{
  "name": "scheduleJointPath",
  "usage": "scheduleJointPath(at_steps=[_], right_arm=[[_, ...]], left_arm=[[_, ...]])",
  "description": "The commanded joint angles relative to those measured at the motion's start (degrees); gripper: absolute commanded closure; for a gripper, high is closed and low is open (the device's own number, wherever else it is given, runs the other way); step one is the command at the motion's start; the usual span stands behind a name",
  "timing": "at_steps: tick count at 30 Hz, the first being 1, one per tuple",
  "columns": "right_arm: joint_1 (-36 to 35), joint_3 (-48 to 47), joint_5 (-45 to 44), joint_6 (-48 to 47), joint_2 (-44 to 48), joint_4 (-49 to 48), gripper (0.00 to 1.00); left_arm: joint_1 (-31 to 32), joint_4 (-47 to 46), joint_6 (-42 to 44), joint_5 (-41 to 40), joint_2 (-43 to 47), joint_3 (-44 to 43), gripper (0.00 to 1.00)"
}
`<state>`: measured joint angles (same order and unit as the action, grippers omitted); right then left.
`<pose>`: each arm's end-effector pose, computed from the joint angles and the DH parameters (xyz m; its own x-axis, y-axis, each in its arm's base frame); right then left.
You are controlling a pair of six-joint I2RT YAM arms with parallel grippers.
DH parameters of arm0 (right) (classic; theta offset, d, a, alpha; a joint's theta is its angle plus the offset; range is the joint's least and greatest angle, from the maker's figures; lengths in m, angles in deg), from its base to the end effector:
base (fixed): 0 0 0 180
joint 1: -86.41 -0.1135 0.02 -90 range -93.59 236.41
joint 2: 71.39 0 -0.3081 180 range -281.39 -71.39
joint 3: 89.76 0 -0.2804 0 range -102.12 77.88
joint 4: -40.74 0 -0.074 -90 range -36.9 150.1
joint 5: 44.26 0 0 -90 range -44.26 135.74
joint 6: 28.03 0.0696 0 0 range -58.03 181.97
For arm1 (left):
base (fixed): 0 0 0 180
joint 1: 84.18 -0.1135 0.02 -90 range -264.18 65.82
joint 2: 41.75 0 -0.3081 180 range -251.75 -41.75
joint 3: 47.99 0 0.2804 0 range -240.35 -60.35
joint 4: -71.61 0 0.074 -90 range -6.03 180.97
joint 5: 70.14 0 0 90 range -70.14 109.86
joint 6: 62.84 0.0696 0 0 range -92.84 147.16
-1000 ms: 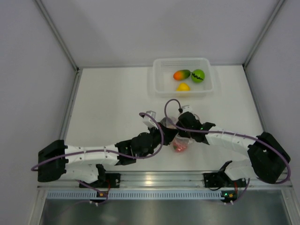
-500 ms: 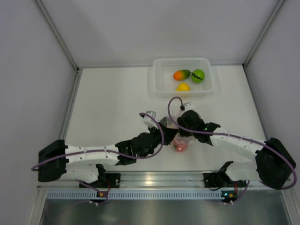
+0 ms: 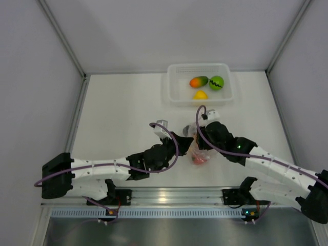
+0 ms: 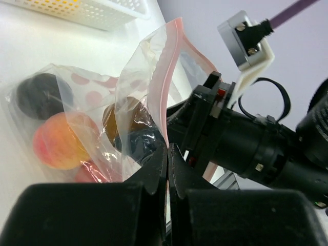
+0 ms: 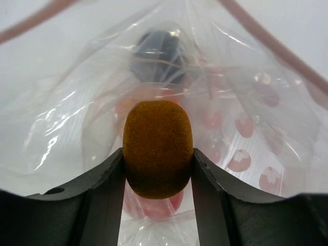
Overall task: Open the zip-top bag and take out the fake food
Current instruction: Pick up the fake fruit from the zipper food storage bag.
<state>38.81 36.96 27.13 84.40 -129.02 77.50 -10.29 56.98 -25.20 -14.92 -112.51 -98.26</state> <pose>0.1783 0.1623 0.2604 -0.6150 -0.1372 -0.7765 -0.3279 0.9401 0.0935 0.1246 -0.2884 0.2928 -0.5175 -0.5523 -0.6536 0.3633 0.5498 -0.7522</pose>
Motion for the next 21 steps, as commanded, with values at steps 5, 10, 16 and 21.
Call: scheduleJointPath(at_steps=[5, 10, 16, 21], right_arm=[[-3.03, -5.04, -0.38, 1.12, 5.32, 3.46, 0.69], [-3.12, -7.41, -2.39, 0.77, 5.60, 5.57, 0.69], [-3.29, -11.19, -4.33, 0.06, 2.08, 6.01, 0.70], [-3.56, -15.49, -4.42, 0.94, 2.78, 9.07, 0.70]], left_arm=[[0.12, -2.90, -0.20, -2.57, -1.13, -3.31, 1.00], [0.12, -3.25, 0.33, 0.49, -2.19, -4.19, 1.00], [0.20, -5.27, 0.06, 2.88, -2.54, -4.10, 1.00], [0.20, -5.27, 0.59, 1.39, -2.28, -3.84, 1.00]])
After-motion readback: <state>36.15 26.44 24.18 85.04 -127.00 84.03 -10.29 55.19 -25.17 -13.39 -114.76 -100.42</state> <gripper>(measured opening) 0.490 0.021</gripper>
